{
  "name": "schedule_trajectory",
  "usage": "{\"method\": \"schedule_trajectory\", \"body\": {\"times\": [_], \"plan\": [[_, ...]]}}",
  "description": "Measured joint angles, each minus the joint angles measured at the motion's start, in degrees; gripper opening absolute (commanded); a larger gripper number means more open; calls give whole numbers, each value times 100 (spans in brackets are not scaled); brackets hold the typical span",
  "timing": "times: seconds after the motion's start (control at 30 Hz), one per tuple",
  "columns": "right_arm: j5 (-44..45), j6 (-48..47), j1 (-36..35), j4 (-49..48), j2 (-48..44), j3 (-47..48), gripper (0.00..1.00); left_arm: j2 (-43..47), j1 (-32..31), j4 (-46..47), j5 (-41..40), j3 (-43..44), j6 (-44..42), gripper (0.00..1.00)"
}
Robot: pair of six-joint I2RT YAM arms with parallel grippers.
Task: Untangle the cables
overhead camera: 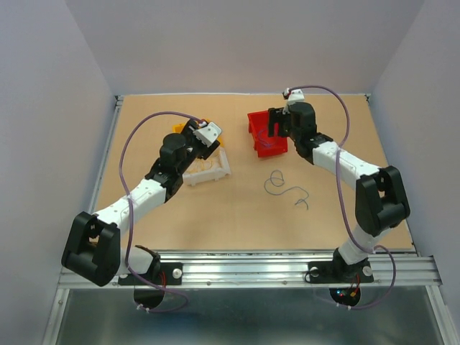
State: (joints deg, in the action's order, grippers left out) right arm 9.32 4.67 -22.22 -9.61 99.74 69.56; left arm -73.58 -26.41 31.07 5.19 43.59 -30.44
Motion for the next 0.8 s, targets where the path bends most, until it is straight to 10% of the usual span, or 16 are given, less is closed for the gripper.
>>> {"method": "schedule_trajectory", "body": {"times": [0.23, 0.8], "plan": [[-568, 11, -103, 1172, -791, -413, 96, 0, -22, 0, 55, -2, -9, 71], [-400, -11, -750, 2929, -321, -990, 90, 7, -22, 2, 72, -9, -22, 72]]}}
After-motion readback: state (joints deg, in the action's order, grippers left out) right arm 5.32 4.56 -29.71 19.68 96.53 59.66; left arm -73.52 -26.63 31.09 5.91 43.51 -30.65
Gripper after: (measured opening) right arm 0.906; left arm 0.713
